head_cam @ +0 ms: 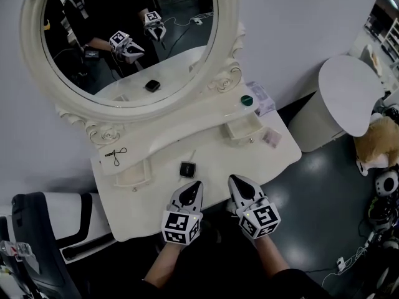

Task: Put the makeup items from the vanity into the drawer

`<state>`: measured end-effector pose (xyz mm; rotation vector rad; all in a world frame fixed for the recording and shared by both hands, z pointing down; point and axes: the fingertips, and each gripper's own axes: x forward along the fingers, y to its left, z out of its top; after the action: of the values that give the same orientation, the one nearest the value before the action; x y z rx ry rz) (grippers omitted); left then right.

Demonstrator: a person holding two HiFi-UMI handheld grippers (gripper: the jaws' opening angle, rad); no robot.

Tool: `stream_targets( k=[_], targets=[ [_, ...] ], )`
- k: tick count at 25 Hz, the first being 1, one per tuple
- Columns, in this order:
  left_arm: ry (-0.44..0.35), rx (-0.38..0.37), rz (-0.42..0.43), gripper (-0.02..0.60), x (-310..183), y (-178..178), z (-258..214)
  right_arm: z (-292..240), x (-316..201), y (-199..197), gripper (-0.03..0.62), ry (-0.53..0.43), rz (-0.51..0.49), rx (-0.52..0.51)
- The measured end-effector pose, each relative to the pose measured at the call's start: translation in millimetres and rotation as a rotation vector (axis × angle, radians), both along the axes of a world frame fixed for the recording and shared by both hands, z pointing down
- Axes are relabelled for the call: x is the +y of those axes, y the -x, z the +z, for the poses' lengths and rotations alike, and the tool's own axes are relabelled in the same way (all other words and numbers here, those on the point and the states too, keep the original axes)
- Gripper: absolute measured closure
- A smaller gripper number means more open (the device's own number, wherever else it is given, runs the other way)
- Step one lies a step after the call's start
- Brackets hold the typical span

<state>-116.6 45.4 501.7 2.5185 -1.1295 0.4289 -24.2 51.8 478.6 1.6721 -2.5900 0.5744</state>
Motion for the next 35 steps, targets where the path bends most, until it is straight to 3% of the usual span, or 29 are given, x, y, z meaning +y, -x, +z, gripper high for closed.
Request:
stream_targets(
  k=[14,30,35],
  targets=[
    [0.045,-0.078,-0.186,0.566,-35,-19,23,26,-51,-23,0.571,0.047,-0.18,-0.06],
    [0.075,-0.174,-0.209,0.565,-54,4,60,47,-75,-5,0.571,0.103,-0.193,-0.072],
    [0.107,-0.234,-0.228,0.462,-67,22,89,61,-81,6,0.571,0.13,-0.19,-0.067]
  ],
)
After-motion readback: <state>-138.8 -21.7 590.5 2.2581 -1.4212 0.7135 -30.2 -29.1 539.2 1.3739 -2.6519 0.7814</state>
